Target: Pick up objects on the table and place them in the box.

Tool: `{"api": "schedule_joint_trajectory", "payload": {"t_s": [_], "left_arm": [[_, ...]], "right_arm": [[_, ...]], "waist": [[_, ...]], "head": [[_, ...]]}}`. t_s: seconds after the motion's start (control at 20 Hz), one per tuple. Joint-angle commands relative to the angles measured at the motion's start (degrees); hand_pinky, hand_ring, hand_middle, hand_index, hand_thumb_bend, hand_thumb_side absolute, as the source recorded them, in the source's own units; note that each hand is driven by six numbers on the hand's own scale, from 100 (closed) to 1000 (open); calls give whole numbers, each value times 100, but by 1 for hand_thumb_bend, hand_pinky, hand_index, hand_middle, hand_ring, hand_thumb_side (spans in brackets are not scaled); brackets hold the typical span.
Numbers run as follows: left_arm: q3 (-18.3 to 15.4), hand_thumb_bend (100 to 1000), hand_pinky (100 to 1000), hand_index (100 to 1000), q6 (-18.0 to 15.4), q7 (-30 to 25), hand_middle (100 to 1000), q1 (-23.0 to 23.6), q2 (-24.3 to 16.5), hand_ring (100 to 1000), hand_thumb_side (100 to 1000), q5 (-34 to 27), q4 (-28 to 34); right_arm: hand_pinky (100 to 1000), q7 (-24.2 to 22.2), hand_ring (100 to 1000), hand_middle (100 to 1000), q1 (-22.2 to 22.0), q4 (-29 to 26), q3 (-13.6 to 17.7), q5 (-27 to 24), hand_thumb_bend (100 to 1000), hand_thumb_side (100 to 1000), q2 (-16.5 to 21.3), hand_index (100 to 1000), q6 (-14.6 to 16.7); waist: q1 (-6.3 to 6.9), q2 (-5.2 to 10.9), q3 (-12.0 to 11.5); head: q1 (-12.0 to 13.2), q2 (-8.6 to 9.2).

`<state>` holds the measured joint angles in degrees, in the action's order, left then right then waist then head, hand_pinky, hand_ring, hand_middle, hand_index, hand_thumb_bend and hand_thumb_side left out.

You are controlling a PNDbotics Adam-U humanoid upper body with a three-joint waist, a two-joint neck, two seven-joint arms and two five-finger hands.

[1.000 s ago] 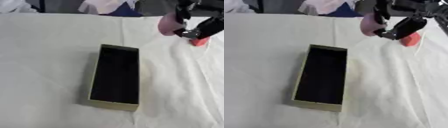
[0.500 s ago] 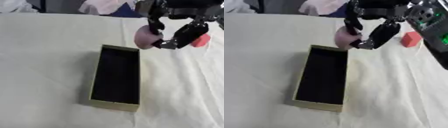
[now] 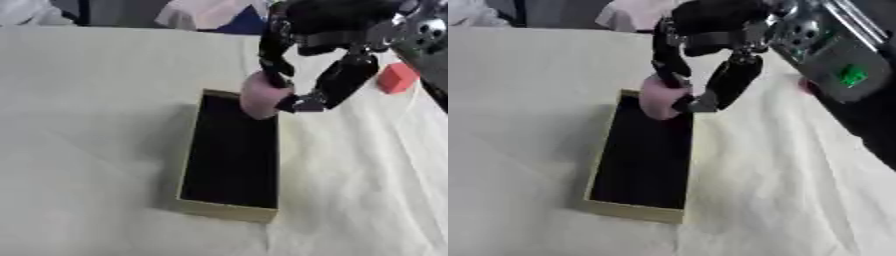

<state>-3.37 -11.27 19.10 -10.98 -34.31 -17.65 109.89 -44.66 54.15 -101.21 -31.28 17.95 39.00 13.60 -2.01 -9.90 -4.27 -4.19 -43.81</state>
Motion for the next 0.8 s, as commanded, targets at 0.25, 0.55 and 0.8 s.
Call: {"api": "schedule_joint_trajectory", "payload": {"t_s": [0.25, 0.55, 0.8], "left_arm": [[-34, 325, 757, 941, -6, -13, 797, -60, -114, 833, 1000, 3, 86], [-35, 324, 756, 940, -6, -13, 797, -80, -91, 833, 1000, 6, 91], [-27, 324, 756, 940, -3, -18, 798, -100, -72, 833, 1000, 1, 97]], "right_arm": [[686, -350, 540, 418, 196, 214, -103, 115, 125, 100, -47, 562, 179], [713, -625, 603, 492, 275, 568, -250, 290, 100, 100, -184, 646, 319], [760, -707, 715, 632, 271, 857, -322, 389, 100, 100, -258, 764, 352]], "waist": [[8, 65, -18], [22, 27, -43], [28, 4, -56]], "head": [[-7, -31], [-29, -31], [-58, -31]]}}
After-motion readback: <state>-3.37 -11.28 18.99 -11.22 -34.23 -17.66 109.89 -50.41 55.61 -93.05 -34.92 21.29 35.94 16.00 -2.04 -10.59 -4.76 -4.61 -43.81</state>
